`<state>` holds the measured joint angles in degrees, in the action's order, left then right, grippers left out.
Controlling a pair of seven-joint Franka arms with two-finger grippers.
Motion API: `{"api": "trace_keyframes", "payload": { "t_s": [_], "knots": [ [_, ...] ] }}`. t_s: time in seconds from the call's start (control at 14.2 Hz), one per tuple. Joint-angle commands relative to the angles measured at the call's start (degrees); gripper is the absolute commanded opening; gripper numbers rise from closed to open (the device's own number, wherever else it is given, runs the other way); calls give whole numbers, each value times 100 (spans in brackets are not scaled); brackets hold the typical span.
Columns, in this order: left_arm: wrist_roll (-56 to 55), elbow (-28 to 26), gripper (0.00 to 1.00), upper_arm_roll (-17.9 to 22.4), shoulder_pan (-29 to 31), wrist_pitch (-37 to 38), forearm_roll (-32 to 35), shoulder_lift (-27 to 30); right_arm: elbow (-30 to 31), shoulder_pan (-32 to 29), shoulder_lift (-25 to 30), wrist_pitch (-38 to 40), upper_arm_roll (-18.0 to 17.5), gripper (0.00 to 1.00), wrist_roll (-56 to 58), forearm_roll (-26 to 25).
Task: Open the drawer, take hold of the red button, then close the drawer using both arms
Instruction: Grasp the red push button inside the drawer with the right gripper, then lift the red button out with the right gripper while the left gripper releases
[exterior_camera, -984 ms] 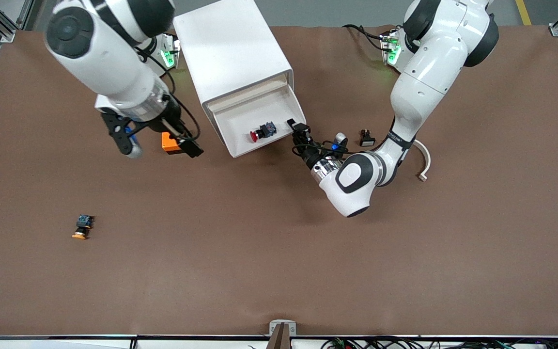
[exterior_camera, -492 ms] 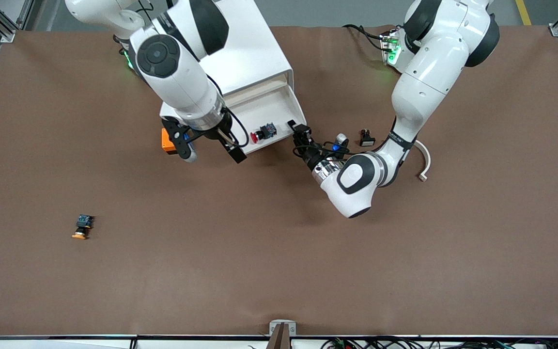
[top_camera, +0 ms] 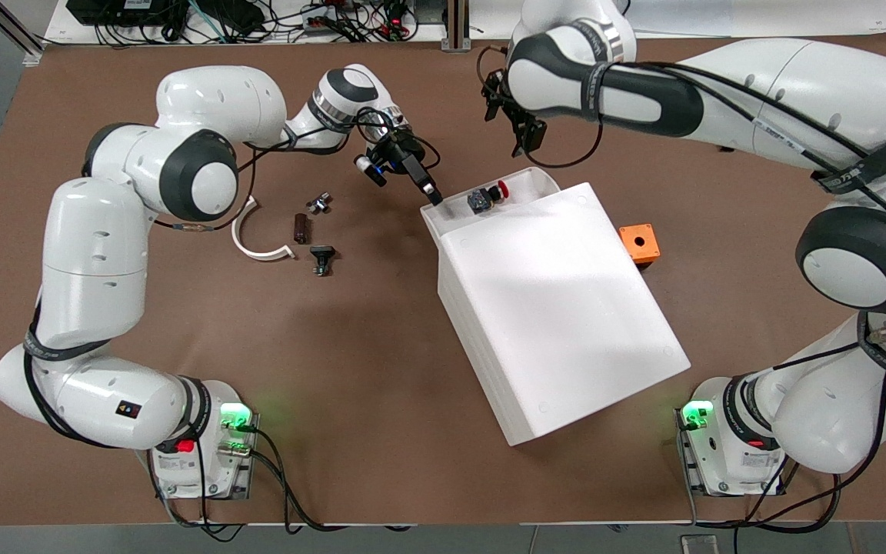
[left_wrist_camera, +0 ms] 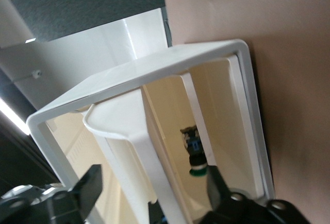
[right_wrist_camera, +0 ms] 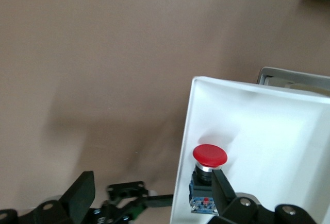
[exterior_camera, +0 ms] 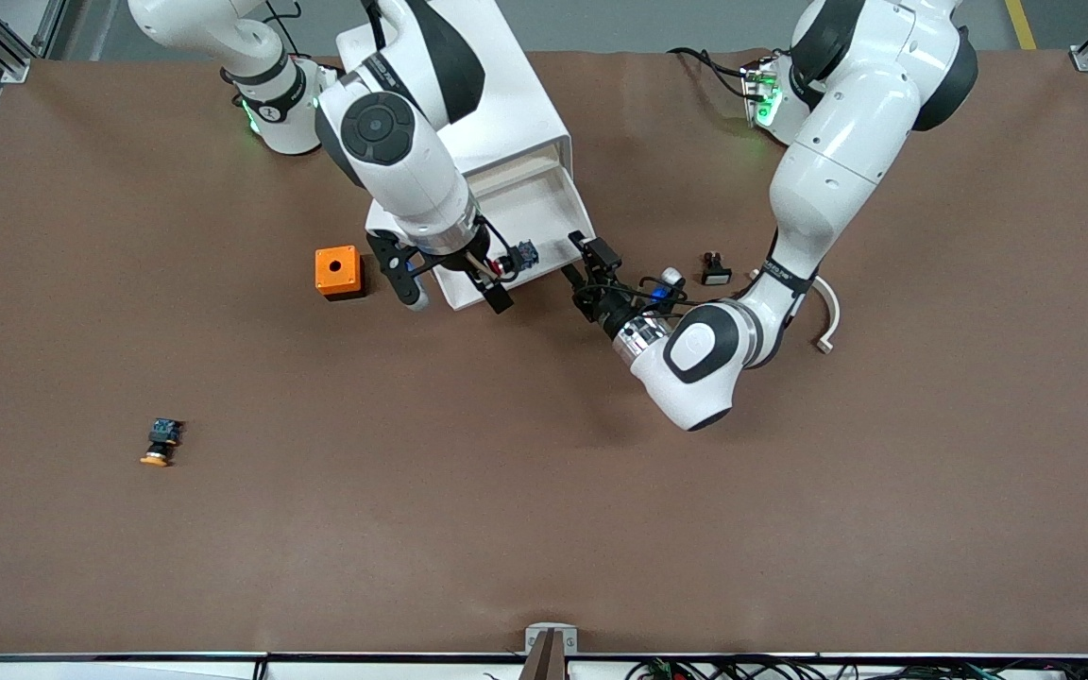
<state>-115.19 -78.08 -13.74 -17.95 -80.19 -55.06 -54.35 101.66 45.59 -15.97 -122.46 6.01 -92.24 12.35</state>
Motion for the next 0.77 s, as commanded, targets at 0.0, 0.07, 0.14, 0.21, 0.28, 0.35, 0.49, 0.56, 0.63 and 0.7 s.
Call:
{"api": "trace_keyframes", "payload": {
  "t_s": [0.0, 0.07, 0.14, 0.21, 0.28, 0.35, 0.49, 0.56, 0.63, 0.7],
  "knots": [
    [1020, 29, 100, -49, 204, -23, -110, 100, 328, 256, 138, -226, 76, 100, -153, 92],
    [1495, 99, 100, -50, 248, 3, -102, 108, 407, 309, 138, -252, 76, 100, -154, 83],
    [1926, 187, 100, -50, 318, 21, -101, 109, 503, 336, 147, -296, 76, 100, -154, 74],
    [2208, 248, 100, -50, 353, 30, -58, 117, 582, 406, 155, -357, 76, 100, -154, 66],
    [2490, 362, 100, -32, 371, 38, -5, 143, 670, 520, 156, -428, 76, 100, -163, 65],
    [2806, 520, 100, 11, 371, 47, 82, 144, 758, 582, 156, -515, 76, 100, -163, 57],
    [3272, 819, 100, 29, 371, 39, 354, 144, 916, 600, 147, -770, 76, 100, -197, 57],
    [3562, 855, 100, 90, 371, 30, 503, 161, 978, 670, 138, -832, 76, 100, -276, 57],
    [3843, 864, 100, 187, 371, 4, 557, 266, 1013, 714, 138, -859, 76, 100, -286, 57],
    [4168, 864, 100, 344, 354, -5, 627, 423, 1057, 714, 138, -876, 76, 100, -286, 57]
  ]
}}
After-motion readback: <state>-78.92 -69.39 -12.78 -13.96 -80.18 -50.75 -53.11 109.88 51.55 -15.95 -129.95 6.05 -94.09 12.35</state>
